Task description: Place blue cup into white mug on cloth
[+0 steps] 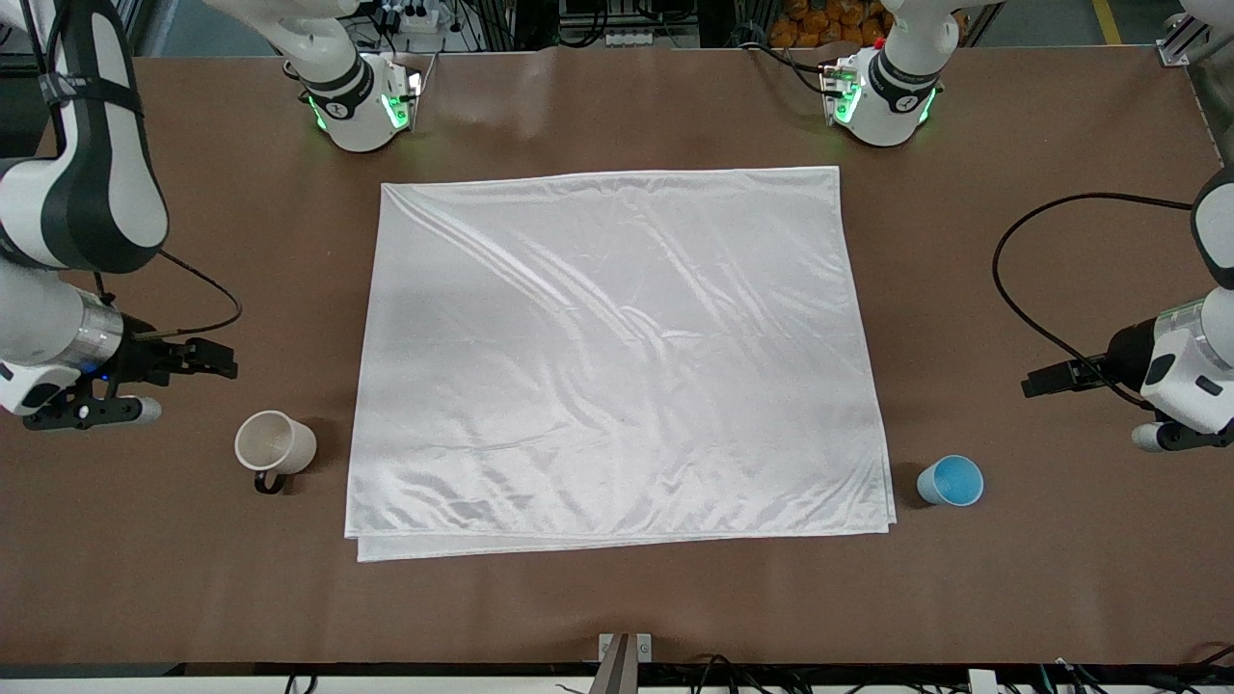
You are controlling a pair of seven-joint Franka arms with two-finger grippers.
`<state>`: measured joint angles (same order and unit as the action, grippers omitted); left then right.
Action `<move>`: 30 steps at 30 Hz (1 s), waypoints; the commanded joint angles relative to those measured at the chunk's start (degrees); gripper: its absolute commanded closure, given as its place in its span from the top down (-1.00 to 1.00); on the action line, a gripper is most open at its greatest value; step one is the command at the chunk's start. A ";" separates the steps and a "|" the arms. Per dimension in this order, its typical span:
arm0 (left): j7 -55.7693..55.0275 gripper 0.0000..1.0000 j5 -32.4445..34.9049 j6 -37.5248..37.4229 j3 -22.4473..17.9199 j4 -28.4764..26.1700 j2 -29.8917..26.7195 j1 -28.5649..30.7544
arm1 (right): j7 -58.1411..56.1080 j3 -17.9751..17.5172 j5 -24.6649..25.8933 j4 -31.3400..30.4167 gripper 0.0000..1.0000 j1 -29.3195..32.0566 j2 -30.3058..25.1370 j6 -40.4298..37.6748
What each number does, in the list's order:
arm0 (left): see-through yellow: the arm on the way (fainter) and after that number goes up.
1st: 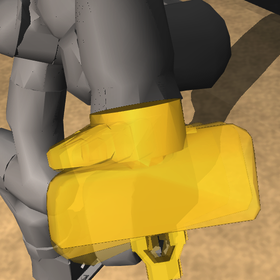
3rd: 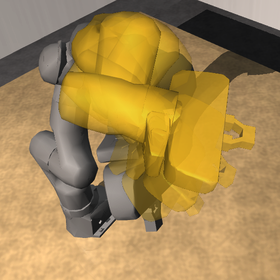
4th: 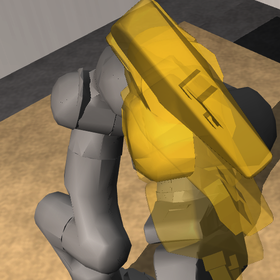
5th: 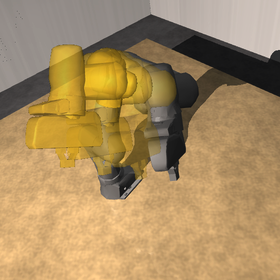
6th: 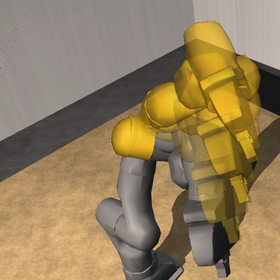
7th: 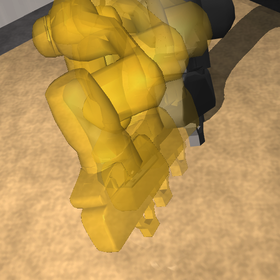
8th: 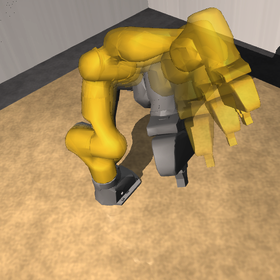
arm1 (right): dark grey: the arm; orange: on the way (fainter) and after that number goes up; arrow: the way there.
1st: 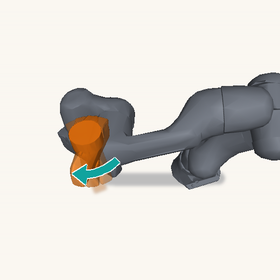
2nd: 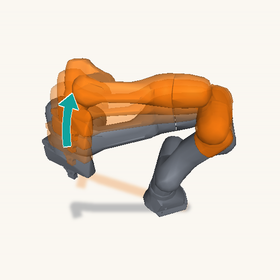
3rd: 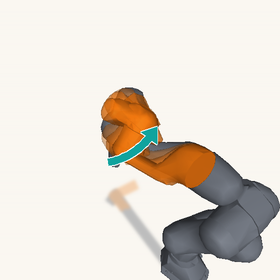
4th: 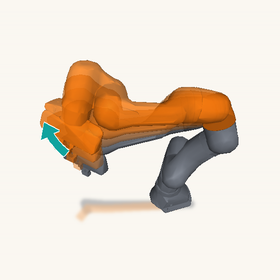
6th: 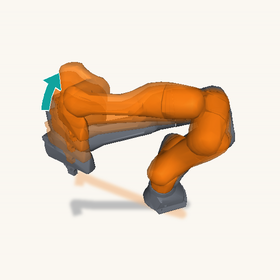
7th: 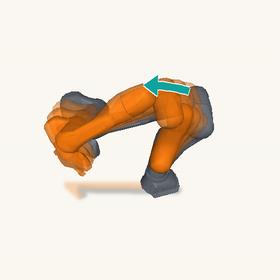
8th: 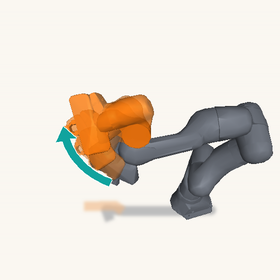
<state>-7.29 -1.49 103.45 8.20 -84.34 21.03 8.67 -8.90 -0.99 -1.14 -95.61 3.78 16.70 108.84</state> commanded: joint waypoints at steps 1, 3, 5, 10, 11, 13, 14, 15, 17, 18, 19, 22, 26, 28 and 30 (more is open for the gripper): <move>0.96 1.00 5.08 4.56 0.06 0.93 3.30 -0.49 | -1.56 -0.15 -0.71 2.70 1.00 0.17 3.42 0.93; 0.96 1.00 7.90 7.02 0.06 0.84 5.15 -0.58 | -1.30 -0.15 -0.71 2.97 1.00 0.17 4.56 2.51; 0.78 1.00 9.22 8.69 0.15 0.93 6.82 -0.49 | -1.13 -0.15 -0.71 2.97 1.00 0.17 5.70 4.88; 0.08 1.00 9.40 12.56 0.15 0.93 9.55 -0.75 | -1.12 -0.15 -0.80 2.97 1.00 0.79 9.13 9.98; 0.08 1.00 9.40 13.18 0.15 0.93 9.99 -0.93 | -1.12 -0.15 -0.88 2.97 1.00 0.79 9.66 10.86; -0.01 1.00 9.32 14.32 0.15 0.93 10.95 -1.02 | -1.12 -0.15 -0.88 3.06 1.00 0.61 10.45 12.53; -0.10 1.00 9.32 15.02 0.15 0.93 11.48 -1.11 | -1.12 -0.15 -0.88 2.97 1.00 0.53 10.98 13.32; -0.27 1.00 9.32 15.99 0.15 0.93 12.18 -1.11 | -1.12 -0.15 -0.88 3.06 1.00 0.44 11.59 14.37; -0.54 1.00 9.23 17.83 0.15 1.02 13.59 -1.19 | -1.12 -0.15 -0.88 3.06 1.00 0.35 12.73 16.39; -0.54 1.00 9.23 18.80 0.15 1.02 14.21 -1.19 | -1.12 -0.15 -0.88 3.06 1.00 0.35 13.35 17.45; -0.62 1.00 9.23 19.59 0.15 1.02 14.65 -1.28 | -1.12 -0.15 -0.88 3.06 1.00 0.26 13.96 18.59; -0.89 1.00 9.32 21.53 0.15 1.02 15.88 -1.28 | -1.12 -0.15 -0.80 3.06 1.00 0.17 15.64 21.67; -0.89 1.00 9.40 22.76 0.15 1.02 17.37 -1.28 | -1.12 -0.24 -0.80 3.06 1.00 0.17 17.22 25.01; -0.89 1.00 9.49 23.29 0.15 0.93 17.81 -1.28 | -1.12 -0.24 -0.88 3.06 1.00 0.17 17.92 26.15; -0.89 1.00 9.49 23.64 0.15 0.93 18.43 -1.37 | -1.04 -0.24 -0.88 3.06 1.00 0.17 18.54 27.30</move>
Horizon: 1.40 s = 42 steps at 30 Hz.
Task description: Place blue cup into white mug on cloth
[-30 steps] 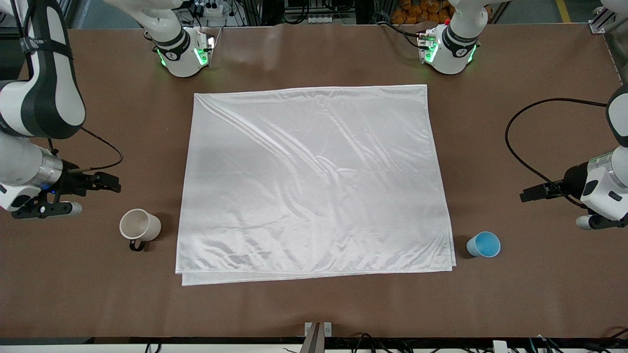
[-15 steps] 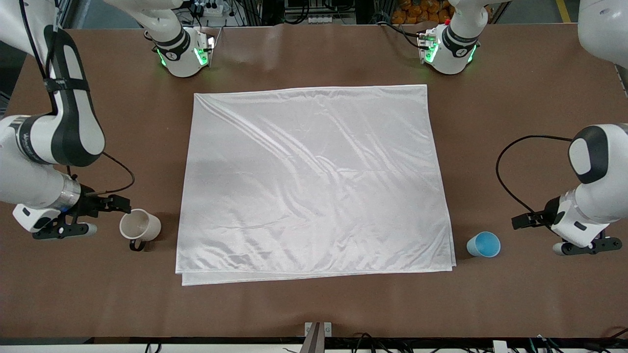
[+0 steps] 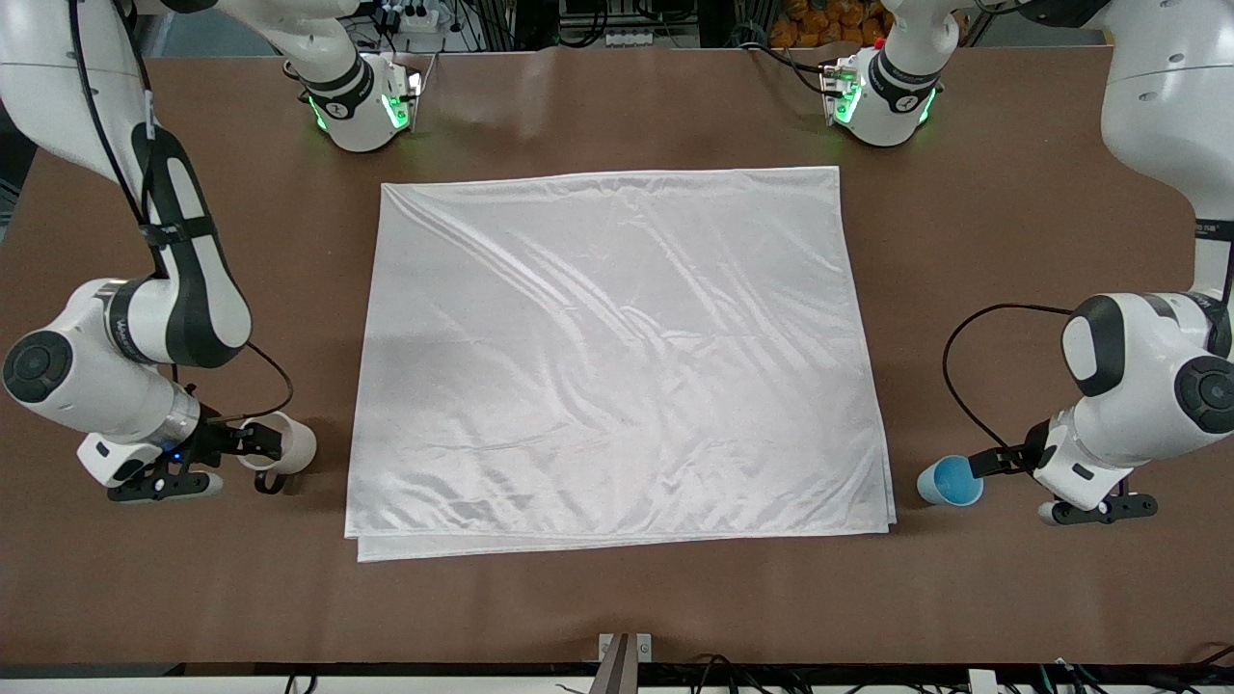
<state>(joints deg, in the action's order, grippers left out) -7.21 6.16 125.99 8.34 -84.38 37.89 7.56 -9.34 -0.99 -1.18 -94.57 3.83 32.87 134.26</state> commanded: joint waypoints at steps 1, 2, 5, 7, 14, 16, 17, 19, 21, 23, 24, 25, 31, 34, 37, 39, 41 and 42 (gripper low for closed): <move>-0.96 1.00 1.83 1.36 0.01 0.97 1.93 -0.26 | -0.59 -0.24 -0.85 2.02 1.00 0.13 2.72 2.31; -0.96 1.00 1.83 1.53 0.01 0.97 2.10 -0.26 | -0.59 -0.24 -1.02 2.02 1.00 0.13 2.98 2.75; -0.96 1.00 1.92 1.89 0.01 0.97 2.81 -0.26 | -0.59 -0.24 -2.77 2.02 1.00 0.13 3.86 3.98; -0.87 1.00 2.10 1.97 -0.08 0.97 3.07 -0.26 | -0.59 -0.24 -4.44 2.02 1.00 0.13 4.22 4.43; -0.96 1.00 2.10 4.52 -0.08 0.97 4.91 -0.18 | -0.59 -0.24 -7.00 2.02 1.00 0.22 5.01 4.87; -0.96 1.00 2.10 5.22 -0.08 0.97 5.44 -0.18 | -0.59 -0.24 -7.09 2.02 1.00 0.39 5.36 4.87; -0.96 1.00 2.10 5.57 -0.08 0.97 5.53 -0.18 | -0.59 -0.24 -7.09 2.02 1.00 0.48 5.53 4.87; -0.96 1.00 2.10 6.36 -0.17 0.97 5.97 -0.18 | -0.59 -0.24 -7.09 2.02 1.00 0.57 5.89 4.87; -0.96 1.00 2.10 6.63 -0.08 0.97 6.23 -0.09 | -0.59 -0.24 -7.09 2.02 1.00 0.74 6.33 4.87; -0.87 1.00 2.10 6.98 -0.17 0.97 6.41 -0.09 | -0.59 -0.24 -7.09 2.02 1.00 0.74 6.42 5.65; -0.96 1.00 2.10 7.07 -0.17 0.97 6.59 -0.09 | -0.59 -0.24 -7.00 1.94 1.00 0.74 6.59 6.18; -0.96 1.00 2.10 7.07 -0.17 0.97 6.67 -0.09 | -0.59 -0.24 -7.00 1.94 1.00 0.74 6.77 6.53; -0.96 0.71 2.10 7.42 -0.17 0.97 7.03 -0.18 | -0.59 -0.24 -7.00 1.94 1.00 0.74 7.29 6.71; -0.96 0.46 2.10 7.42 -0.17 0.97 7.38 -0.18 | -0.59 -0.15 -7.00 1.94 0.76 0.74 7.38 6.71; -0.96 0.25 2.01 7.51 -0.08 0.97 7.47 -0.18 | -0.68 -0.15 -7.00 1.94 0.07 0.74 7.38 6.71; -0.96 0.05 2.10 7.86 -0.08 0.97 7.55 -0.18 | -0.68 -0.15 -7.00 1.94 -0.27 0.74 7.38 6.71; -0.96 -0.20 2.10 8.04 -0.17 0.97 7.73 -0.18 | -0.77 -0.15 -6.91 1.94 -0.47 0.74 7.38 6.71; -0.96 -0.31 2.10 8.13 -0.08 0.97 7.82 -0.18 | -0.86 -0.15 -6.82 1.85 -0.54 0.74 7.38 6.71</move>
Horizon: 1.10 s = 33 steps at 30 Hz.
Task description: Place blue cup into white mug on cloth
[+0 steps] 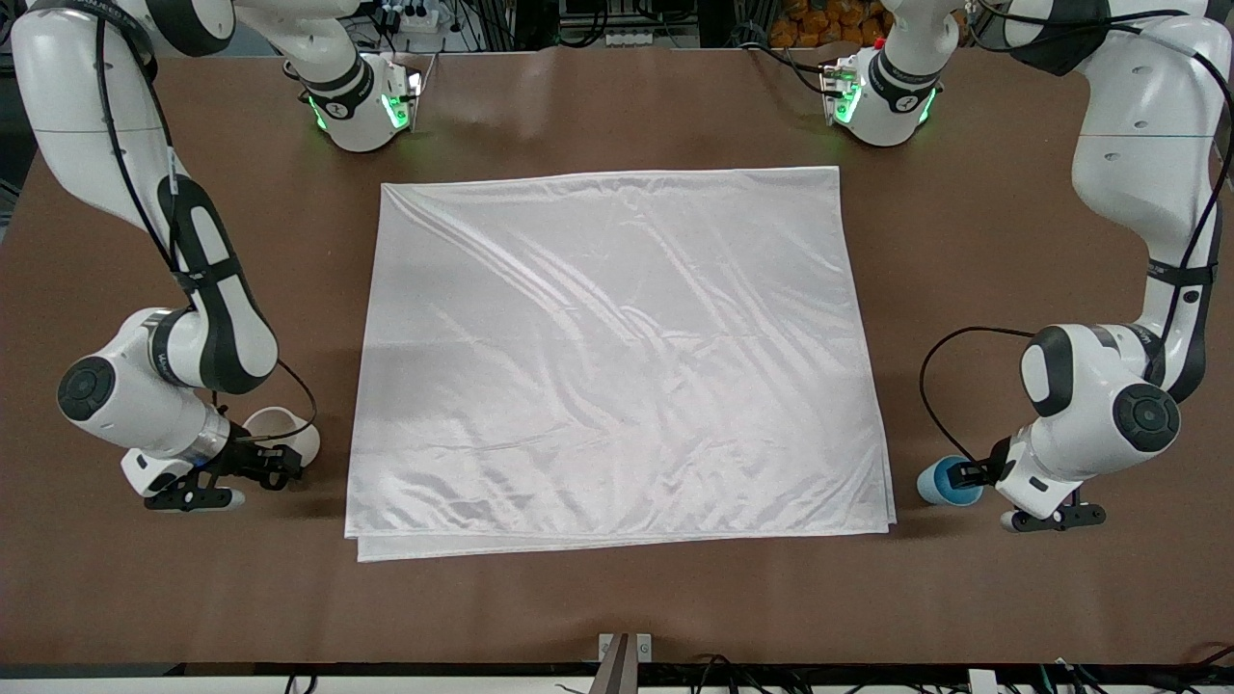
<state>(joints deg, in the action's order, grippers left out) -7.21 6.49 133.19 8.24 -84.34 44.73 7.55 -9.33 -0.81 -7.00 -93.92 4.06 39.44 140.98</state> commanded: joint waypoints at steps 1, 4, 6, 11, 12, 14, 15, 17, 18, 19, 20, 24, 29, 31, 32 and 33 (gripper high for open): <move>-0.96 -0.44 1.69 0.93 -0.07 0.93 1.06 -0.17 | -1.04 -0.33 -1.00 1.19 -0.60 0.42 0.81 0.00; -0.96 -0.78 1.77 1.37 -0.07 0.93 1.41 -0.17 | -1.30 -0.33 -0.83 1.19 -0.74 0.42 0.81 0.00; -0.96 -0.92 1.77 1.46 0.02 0.93 1.50 -0.17 | -1.39 -0.33 -0.65 1.19 -0.82 0.42 0.81 0.00; -0.96 -1.00 1.77 1.55 0.02 0.93 1.85 -0.17 | -2.09 -0.33 -0.65 1.02 -0.90 -0.28 0.55 -0.79; -0.96 -1.00 1.77 1.55 -0.07 0.93 1.85 -0.17 | -2.44 -0.42 -0.65 1.02 -0.92 -0.37 0.46 -0.88; -0.87 -1.00 1.77 1.55 -0.07 0.93 1.85 -0.25 | -3.23 -0.51 -0.65 1.02 -0.94 -0.98 0.02 -1.49; -0.87 -1.00 1.77 1.55 -0.07 0.93 1.85 -0.26 | -3.50 -0.51 -0.65 1.02 -0.95 -1.51 -0.07 -2.19; -0.87 -1.00 1.77 1.55 -0.07 0.93 1.94 -0.26 | -3.76 -0.51 -0.56 1.10 -0.95 -1.95 -0.85 -3.86; -0.87 -1.00 1.77 1.55 -0.07 0.93 1.94 -0.26 | -3.76 -0.51 -0.56 1.10 -0.95 -2.04 -1.21 -4.39; -0.87 -1.00 1.77 1.55 -0.07 0.93 2.03 -0.26 | -3.76 -0.51 -0.56 1.10 -0.95 -2.30 -1.47 -5.18; -0.87 -1.00 1.77 1.55 -0.07 0.93 2.12 -0.26 | -3.68 -0.51 -0.56 1.10 -0.95 -2.65 -2.00 -5.88; -0.87 -1.00 1.77 1.55 -0.07 0.93 2.12 -0.26 | -3.15 -0.42 -0.47 1.19 -0.94 -4.59 -3.75 -9.05; -0.87 -1.00 1.77 1.55 -0.07 0.93 2.12 -0.26 | -2.88 -0.42 -0.38 1.37 -0.94 -5.56 -4.90 -10.28; -0.87 -1.00 1.77 1.55 -0.07 0.93 2.12 -0.26 | -2.36 -0.42 -0.38 1.37 -0.94 -5.99 -5.08 -10.37; -0.87 -1.00 1.77 1.55 -0.07 0.93 2.12 -0.26 | -1.83 -0.42 -0.47 1.37 -0.94 -6.17 -5.25 -10.46; -0.79 -1.00 1.77 1.55 -0.07 0.93 2.12 -0.26 | -1.22 -0.42 -0.47 1.37 -0.94 -6.35 -5.43 -10.72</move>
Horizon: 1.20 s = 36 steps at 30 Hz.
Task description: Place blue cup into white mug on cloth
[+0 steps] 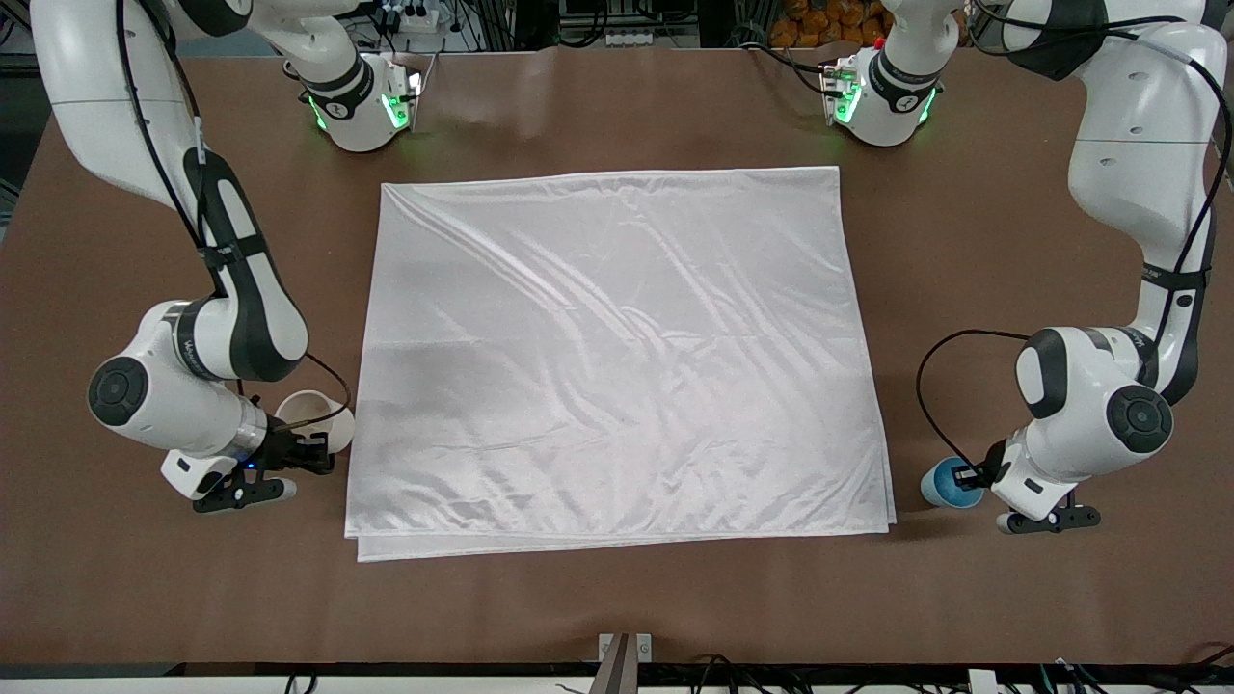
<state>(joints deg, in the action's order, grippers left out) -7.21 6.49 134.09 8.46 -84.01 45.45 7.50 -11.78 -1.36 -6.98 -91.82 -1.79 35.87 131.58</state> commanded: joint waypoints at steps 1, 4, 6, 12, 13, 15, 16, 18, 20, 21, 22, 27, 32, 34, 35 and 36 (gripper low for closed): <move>-0.78 -1.00 1.77 0.65 -0.29 0.60 1.40 -0.20 | 2.10 0.05 -0.49 -0.73 -0.94 -0.76 -1.85 -1.59; -0.87 -1.00 1.77 0.82 -0.29 0.60 1.40 -0.20 | 5.35 0.13 -0.40 -0.73 -0.94 -2.25 -1.85 -1.59; -0.78 -1.00 1.77 0.91 -0.29 0.60 1.40 -0.20 | 7.55 0.13 -0.40 -0.73 -0.94 -3.39 -1.85 -1.68; -0.78 -1.00 1.77 1.00 -0.29 0.60 1.40 -0.20 | 14.23 0.13 -0.22 -0.47 -0.94 -6.82 -1.85 -1.68; -0.78 -1.00 1.77 1.00 -0.29 0.60 1.40 -0.20 | 15.89 0.13 -0.22 -0.21 -0.94 -7.61 -1.85 -1.68; -0.78 -1.00 1.77 1.00 -0.29 0.60 1.40 -0.20 | 18.62 0.13 -0.22 0.67 -0.94 -9.19 -1.85 -1.68; -0.70 -1.00 1.77 1.00 -0.29 0.60 1.49 -0.20 | 20.11 0.13 -0.22 1.11 -0.94 -10.24 -1.68 -1.68; -0.78 -1.00 1.77 1.00 -0.29 0.60 1.49 -0.20 | 22.66 0.22 -0.05 1.64 -0.94 -12.18 -1.33 -1.68; -0.70 -1.00 1.77 1.00 -0.29 0.60 1.49 -0.20 | 25.04 0.40 0.39 2.08 -0.94 -13.76 -0.98 -1.51; -0.70 -1.00 1.77 1.00 -0.29 0.60 1.49 -0.20 | 26.27 0.40 0.83 2.08 -0.94 -14.38 -0.80 -1.51; -0.70 -1.00 1.77 1.00 -0.29 0.60 1.49 -0.20 | 27.41 0.40 1.27 2.17 -0.94 -14.82 -0.62 -1.42; -0.70 -1.00 1.77 1.00 -0.29 0.60 1.49 -0.20 | 30.41 0.40 3.12 2.17 -0.94 -16.49 0.08 -0.89; -0.70 -1.00 1.77 1.00 -0.37 0.60 1.58 -0.20 | 34.35 0.31 3.12 2.96 -0.94 -18.25 0.34 -0.89; -0.70 -1.00 1.77 1.00 -0.29 0.69 1.58 -0.20 | 36.55 0.31 3.12 3.48 -0.94 -19.48 0.34 -0.98; -0.70 -1.00 1.77 1.00 -0.29 0.69 1.58 -0.20 | 37.52 0.31 3.12 3.57 -0.94 -20.00 0.34 -0.98; -0.70 -1.00 1.77 1.00 -0.37 0.61 1.58 -0.20 | 38.49 0.31 3.12 3.75 -0.94 -20.53 0.34 -0.98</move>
<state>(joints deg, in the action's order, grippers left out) -7.21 6.49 134.12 8.46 -84.01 45.46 7.50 20.95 -1.39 -5.12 -90.30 -19.59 35.60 130.99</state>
